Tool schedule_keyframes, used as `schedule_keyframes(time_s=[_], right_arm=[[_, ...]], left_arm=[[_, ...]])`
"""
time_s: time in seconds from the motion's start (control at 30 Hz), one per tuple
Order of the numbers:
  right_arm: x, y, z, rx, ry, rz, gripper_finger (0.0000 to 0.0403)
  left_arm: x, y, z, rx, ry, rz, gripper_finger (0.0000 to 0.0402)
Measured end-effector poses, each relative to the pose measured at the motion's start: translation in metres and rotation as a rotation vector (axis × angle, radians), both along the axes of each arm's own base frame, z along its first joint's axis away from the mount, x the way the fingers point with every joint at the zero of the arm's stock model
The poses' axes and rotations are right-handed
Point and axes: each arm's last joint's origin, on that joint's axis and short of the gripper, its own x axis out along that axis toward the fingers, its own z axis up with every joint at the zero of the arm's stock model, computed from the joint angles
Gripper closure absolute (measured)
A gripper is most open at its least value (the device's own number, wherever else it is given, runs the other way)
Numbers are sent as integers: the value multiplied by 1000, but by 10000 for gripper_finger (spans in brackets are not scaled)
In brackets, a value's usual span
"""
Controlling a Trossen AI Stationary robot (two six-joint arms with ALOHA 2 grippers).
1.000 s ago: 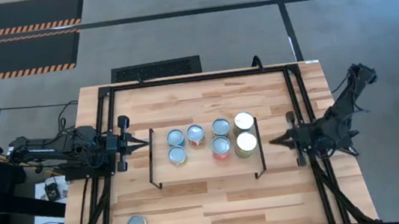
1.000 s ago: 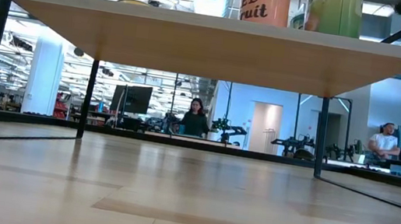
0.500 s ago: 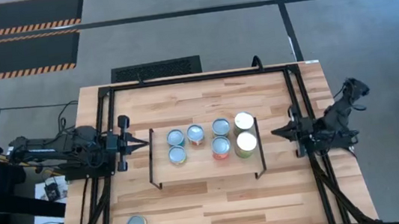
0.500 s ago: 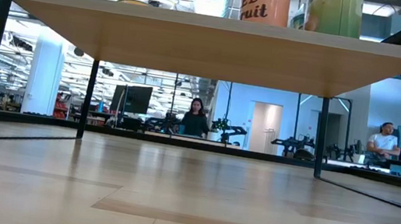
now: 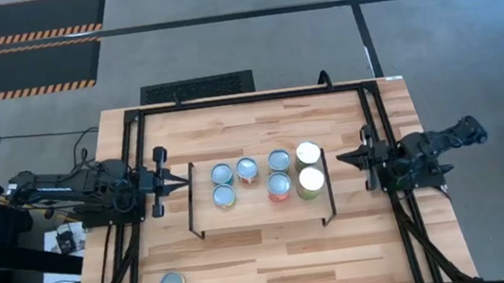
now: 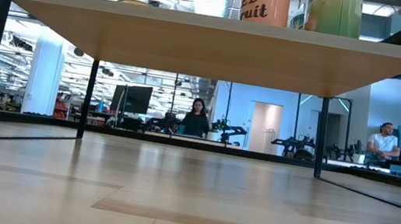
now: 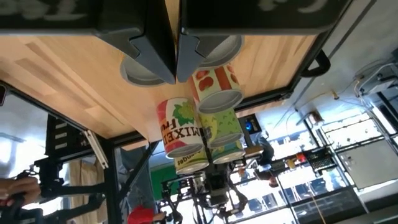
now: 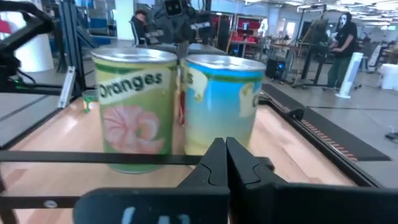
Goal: Pick and place cans onto a shelf
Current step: Put the canned sliced oranges on the shelf
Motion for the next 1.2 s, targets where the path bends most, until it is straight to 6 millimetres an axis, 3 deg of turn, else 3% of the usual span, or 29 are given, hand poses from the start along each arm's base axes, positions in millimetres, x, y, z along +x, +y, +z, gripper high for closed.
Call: schedule_keyframes(time_s=[0.3,0.6,0.93,1.2], right_arm=[[13,-7,-29,-15,-63,7,401],[14,-15,-29,-24,-67,-20,398],[14,-16,-29,-6,-63,-33,396],[14,-16,-30,0,-57,-36,390]], left_arm=[[-1,-2,3,-39,-4,-17,397],[5,-15,15,-74,33,-65,397],[15,-37,34,-105,288,-60,397],[26,-70,42,-177,692,-16,398]])
